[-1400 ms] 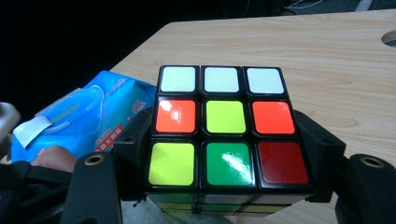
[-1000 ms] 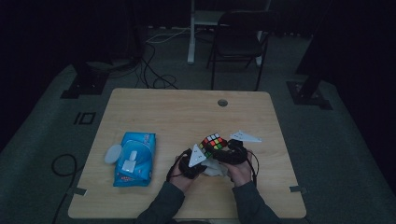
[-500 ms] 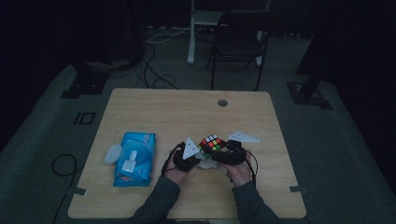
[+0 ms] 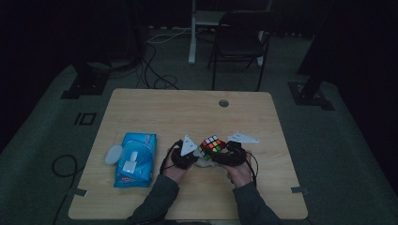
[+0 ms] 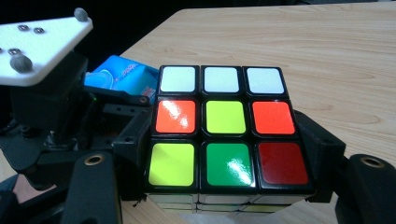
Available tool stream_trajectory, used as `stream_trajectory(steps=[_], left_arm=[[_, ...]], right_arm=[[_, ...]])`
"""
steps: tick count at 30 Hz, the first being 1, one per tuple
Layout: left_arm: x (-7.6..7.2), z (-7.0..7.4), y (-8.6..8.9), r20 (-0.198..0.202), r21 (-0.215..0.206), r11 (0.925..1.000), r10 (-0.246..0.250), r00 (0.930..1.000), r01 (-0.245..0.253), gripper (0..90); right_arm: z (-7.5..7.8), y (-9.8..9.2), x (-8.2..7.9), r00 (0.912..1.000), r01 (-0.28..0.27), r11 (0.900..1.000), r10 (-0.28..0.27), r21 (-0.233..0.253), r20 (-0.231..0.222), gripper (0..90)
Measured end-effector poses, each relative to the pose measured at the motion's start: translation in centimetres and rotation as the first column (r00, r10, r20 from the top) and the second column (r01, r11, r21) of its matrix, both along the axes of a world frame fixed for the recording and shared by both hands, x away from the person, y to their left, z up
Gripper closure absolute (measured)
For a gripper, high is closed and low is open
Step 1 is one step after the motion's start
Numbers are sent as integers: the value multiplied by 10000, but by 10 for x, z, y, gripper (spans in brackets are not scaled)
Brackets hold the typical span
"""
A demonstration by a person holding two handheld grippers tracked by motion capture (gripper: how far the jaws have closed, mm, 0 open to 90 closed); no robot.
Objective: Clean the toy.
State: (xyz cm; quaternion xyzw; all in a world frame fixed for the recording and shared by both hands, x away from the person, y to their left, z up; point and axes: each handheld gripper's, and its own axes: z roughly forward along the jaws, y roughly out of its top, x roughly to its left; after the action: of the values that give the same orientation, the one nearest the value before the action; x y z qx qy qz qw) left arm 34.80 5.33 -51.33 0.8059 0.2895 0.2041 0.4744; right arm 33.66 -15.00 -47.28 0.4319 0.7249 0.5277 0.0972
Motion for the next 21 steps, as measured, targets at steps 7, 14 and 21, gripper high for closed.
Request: stream_trajectory(steps=[7, 14, 21], left_arm=[[-7, -2, -12, 54, 260, 9986, -466, 9989, 464, 867], [-8, 1, -8, 169, 157, 9994, -316, 9994, 314, 861], [-1, 5, 0, 222, 52, 9999, 123, 9997, -124, 862]], right_arm=[[0, -1, 1, 9999, 126, 9999, -126, 41, 21, 338], [-1, -6, 2, 9991, 432, 9989, -431, -155, 57, 338], [1, -5, 1, 9993, 335, 9993, -333, -183, 156, 338]])
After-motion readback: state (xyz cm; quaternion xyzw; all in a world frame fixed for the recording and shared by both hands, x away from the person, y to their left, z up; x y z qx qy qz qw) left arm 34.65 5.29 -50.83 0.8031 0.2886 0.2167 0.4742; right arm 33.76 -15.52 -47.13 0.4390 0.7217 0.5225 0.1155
